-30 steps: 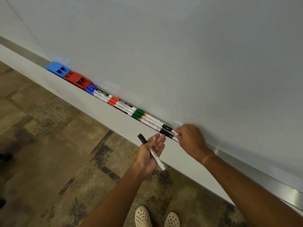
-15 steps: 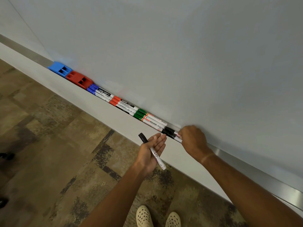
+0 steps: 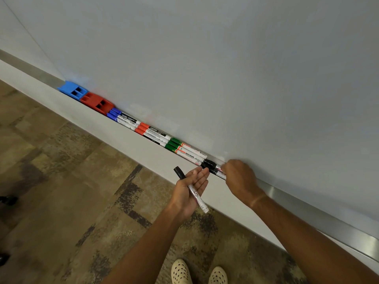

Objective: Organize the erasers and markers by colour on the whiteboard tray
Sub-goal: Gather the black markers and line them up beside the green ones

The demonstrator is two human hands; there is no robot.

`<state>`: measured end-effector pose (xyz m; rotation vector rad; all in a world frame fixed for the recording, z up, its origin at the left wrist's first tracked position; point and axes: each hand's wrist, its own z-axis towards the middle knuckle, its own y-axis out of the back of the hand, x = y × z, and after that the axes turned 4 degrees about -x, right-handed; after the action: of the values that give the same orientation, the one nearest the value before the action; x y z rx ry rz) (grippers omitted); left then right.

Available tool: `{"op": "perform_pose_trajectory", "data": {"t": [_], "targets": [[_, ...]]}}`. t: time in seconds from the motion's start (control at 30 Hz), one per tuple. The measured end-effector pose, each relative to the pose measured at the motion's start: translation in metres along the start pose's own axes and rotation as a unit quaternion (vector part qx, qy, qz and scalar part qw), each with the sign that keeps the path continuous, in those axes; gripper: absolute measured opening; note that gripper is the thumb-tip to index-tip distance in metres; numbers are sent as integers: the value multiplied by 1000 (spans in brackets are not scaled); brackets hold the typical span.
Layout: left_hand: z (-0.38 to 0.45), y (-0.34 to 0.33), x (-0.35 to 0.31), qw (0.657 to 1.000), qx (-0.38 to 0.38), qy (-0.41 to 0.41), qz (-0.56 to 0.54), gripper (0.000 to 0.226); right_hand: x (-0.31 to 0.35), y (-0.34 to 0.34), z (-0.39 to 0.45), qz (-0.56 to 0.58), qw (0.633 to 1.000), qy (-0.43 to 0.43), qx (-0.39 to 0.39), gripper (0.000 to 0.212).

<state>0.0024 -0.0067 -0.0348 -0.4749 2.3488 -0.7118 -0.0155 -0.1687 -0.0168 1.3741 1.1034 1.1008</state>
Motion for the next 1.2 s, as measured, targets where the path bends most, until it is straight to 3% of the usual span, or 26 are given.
{"op": "perform_pose_trajectory", "data": {"t": [0.1, 0.17, 0.27, 0.43, 0.6, 0.7, 0.83, 0.93, 1.0, 1.03, 1.13, 1.2], "targets": [[-2, -2, 0, 1000, 4, 1, -1, 35, 2, -1, -7, 73, 994, 14, -79, 19], [-2, -3, -1, 1000, 3, 0, -2, 34, 10, 5, -18, 249, 963, 3, -99, 14], [0, -7, 0, 1000, 1, 5, -7, 36, 25, 11, -38, 441, 897, 8, 12, 12], [-1, -14, 4, 1000, -2, 7, -6, 36, 30, 2, -47, 497, 866, -23, 47, 18], [1, -16, 8, 1000, 0, 6, 14, 35, 31, 5, -48, 493, 869, -20, 35, 20], [1, -15, 8, 1000, 6, -15, 24, 50, 23, 11, -44, 456, 890, -9, 3, 17], [-1, -5, 7, 996, 9, -69, 63, 39, 1, 15, -26, 276, 957, -22, -91, 9], [-5, 4, 8, 979, -2, -124, 163, 27, -12, 14, -14, 124, 988, -27, -83, 13], [-5, 14, 12, 917, -3, -219, 332, 32, -15, 12, -10, 68, 995, -32, -69, 10], [-5, 20, 14, 862, -3, -278, 425, 39, -15, 12, -9, 55, 996, -34, -62, 10], [1, 37, 17, 652, 2, -422, 630, 63, -11, 11, -10, 34, 998, -41, -40, 16], [2, 39, 17, 552, -3, -460, 696, 70, -9, 11, -11, 23, 998, -45, -29, 20]]}}
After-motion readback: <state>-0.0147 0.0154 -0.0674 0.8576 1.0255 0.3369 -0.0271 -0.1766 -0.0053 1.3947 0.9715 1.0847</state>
